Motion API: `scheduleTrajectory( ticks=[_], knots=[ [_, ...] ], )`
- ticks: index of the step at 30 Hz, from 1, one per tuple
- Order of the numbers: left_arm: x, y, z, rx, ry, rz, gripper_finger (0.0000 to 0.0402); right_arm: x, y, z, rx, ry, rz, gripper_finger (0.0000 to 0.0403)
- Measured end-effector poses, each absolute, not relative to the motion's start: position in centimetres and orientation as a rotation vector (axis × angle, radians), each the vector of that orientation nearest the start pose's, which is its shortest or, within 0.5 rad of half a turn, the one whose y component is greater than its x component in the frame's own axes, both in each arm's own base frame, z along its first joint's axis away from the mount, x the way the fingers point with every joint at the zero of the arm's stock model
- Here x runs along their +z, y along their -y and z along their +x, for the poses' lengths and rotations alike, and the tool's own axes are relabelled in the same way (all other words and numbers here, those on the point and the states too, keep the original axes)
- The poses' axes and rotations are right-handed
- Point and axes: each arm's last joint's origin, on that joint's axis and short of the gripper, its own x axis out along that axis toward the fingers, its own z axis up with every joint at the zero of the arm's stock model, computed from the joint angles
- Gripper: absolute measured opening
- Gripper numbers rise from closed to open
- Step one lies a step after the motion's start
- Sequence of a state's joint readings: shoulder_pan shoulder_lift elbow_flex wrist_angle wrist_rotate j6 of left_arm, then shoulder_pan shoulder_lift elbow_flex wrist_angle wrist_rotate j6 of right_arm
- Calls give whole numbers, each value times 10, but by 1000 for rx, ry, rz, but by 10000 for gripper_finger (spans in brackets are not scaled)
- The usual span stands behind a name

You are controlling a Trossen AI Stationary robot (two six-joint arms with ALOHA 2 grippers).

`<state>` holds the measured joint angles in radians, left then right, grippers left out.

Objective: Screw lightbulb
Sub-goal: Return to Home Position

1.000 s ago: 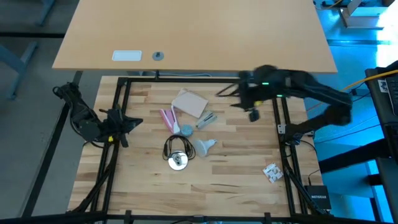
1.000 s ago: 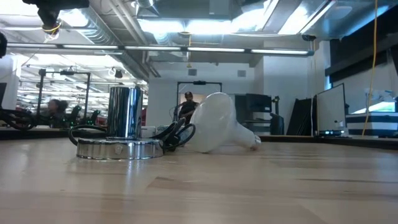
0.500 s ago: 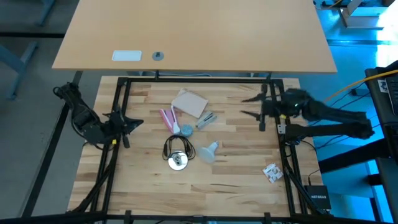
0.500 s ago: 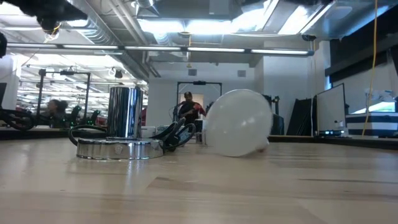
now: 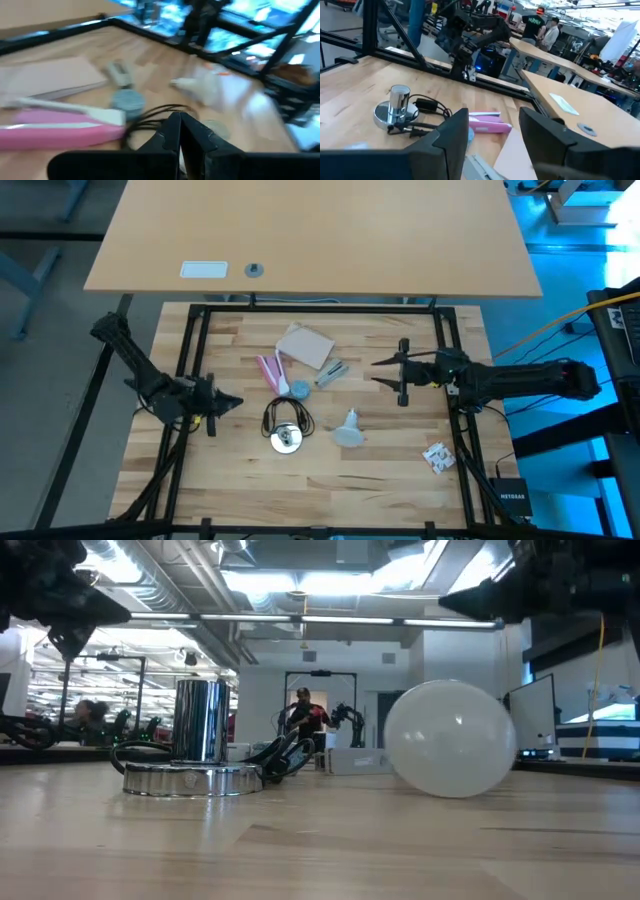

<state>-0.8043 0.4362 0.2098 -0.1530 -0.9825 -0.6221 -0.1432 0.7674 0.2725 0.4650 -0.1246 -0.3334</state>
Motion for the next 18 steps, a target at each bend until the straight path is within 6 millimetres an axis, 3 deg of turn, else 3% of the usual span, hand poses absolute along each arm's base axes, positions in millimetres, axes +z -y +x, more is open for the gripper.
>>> scheduleTrajectory(
  ticks=[7,18],
  knots=[
    [170,69,97,78,-92,-350,0,184,20,165,-18,-8,-262,182],
    [164,70,96,-15,-35,-311,0,167,21,167,-8,-85,-254,182]
  ],
)
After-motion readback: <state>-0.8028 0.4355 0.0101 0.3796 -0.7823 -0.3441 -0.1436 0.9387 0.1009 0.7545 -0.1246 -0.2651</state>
